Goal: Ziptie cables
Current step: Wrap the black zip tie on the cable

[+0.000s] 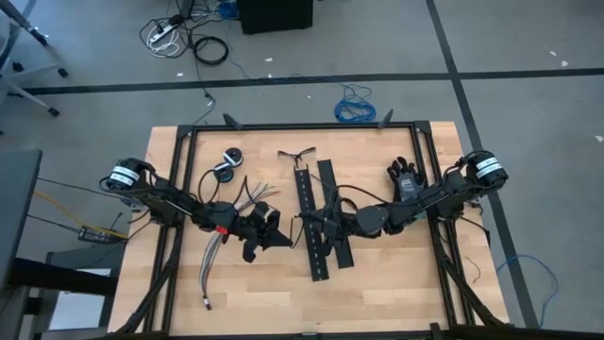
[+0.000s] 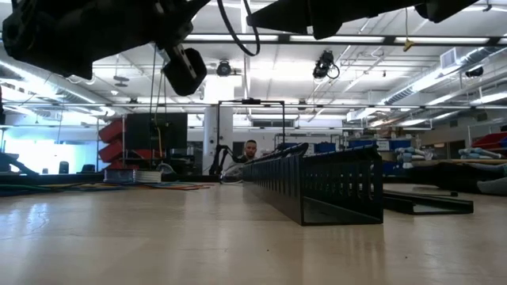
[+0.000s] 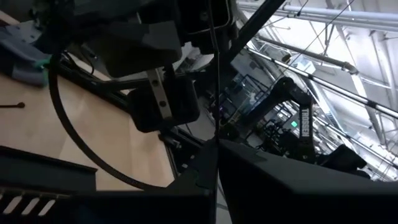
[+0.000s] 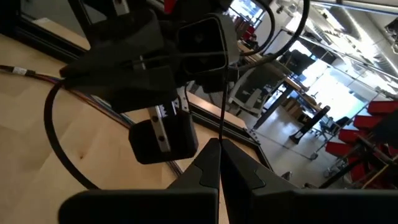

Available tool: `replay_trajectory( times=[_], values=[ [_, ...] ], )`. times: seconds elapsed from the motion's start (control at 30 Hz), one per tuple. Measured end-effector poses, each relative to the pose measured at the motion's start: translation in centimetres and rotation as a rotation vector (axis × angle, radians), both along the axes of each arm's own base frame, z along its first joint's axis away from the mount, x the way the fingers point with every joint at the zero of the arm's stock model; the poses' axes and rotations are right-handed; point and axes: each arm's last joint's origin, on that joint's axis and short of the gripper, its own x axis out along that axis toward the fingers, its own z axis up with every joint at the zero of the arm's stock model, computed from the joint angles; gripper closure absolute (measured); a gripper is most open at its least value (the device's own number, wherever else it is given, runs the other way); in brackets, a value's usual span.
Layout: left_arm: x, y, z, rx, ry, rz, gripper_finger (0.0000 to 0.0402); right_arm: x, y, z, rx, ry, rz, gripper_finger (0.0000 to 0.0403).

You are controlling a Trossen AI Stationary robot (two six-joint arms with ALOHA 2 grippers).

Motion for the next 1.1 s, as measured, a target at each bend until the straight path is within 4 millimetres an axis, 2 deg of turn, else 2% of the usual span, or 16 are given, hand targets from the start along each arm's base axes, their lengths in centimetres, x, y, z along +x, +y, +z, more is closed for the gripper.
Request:
replay_trajectory(
  times=[1.1],
  values=[
    [0.17, 0.28, -0.41, 0.035, 0.023, 0.000, 0.0401, 0.19, -0.51, 0.12, 0.008, -0.013, 0.010, 0.0403]
  ],
)
